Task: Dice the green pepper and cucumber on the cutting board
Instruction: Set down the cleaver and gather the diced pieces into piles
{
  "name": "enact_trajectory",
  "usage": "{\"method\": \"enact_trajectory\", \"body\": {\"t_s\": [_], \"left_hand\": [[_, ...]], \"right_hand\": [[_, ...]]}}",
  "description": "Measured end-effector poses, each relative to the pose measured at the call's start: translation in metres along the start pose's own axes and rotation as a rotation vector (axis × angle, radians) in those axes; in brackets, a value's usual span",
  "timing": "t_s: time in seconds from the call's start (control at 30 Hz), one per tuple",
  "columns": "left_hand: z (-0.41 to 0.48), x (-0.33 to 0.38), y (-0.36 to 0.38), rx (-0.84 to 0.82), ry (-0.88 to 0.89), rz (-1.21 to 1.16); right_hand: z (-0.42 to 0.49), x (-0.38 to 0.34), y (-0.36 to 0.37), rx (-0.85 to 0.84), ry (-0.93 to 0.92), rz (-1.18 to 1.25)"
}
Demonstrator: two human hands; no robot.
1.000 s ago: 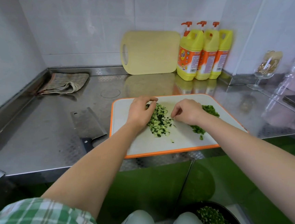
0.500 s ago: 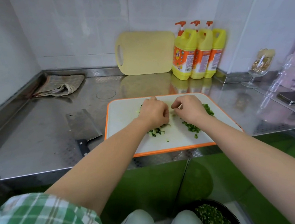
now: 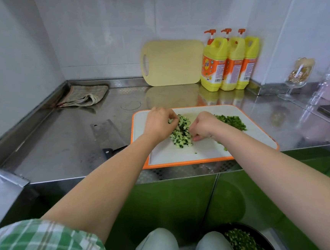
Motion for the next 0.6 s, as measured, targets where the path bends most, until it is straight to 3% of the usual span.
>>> {"method": "enact_trajectory", "body": {"t_s": [0.17, 0.23, 0.3, 0.47, 0.53, 0.6], "left_hand": [[-0.01, -0.008, -0.001, 0.01, -0.092, -0.049], [-0.013, -0.01, 0.001, -0.006, -0.155, -0.028], [-0.015, -0.011, 0.002, -0.045, -0.224, -0.019], [-0.023, -0.011, 0.007, -0.077, -0.266, 0.003], [-0.023, -0.011, 0.007, -0.08, -0.267, 0.012], [-0.023, -0.01, 0.007, -0.085, -0.269, 0.012]], "right_hand": [[-0.002, 0.004, -0.012, 0.115, 0.007, -0.012], [-0.007, 0.01, -0.012, 0.052, 0.055, 0.015], [-0.014, 0.006, -0.004, -0.013, 0.019, 0.068], [-0.022, -0.006, -0.002, 0.084, -0.099, 0.087], [-0.027, -0.005, -0.014, 0.01, -0.078, 0.034], [-0.039, -0.002, -0.019, -0.235, -0.024, -0.013]]}}
Point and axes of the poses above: each hand's wrist, its own z-axis towards the middle knuckle, its own y-axis out of the palm, x = y × z, the point moved 2 cm from there along z, towards the middle knuckle, and after that the axes turned 8 degrees about -z, right-handed, at the moved point
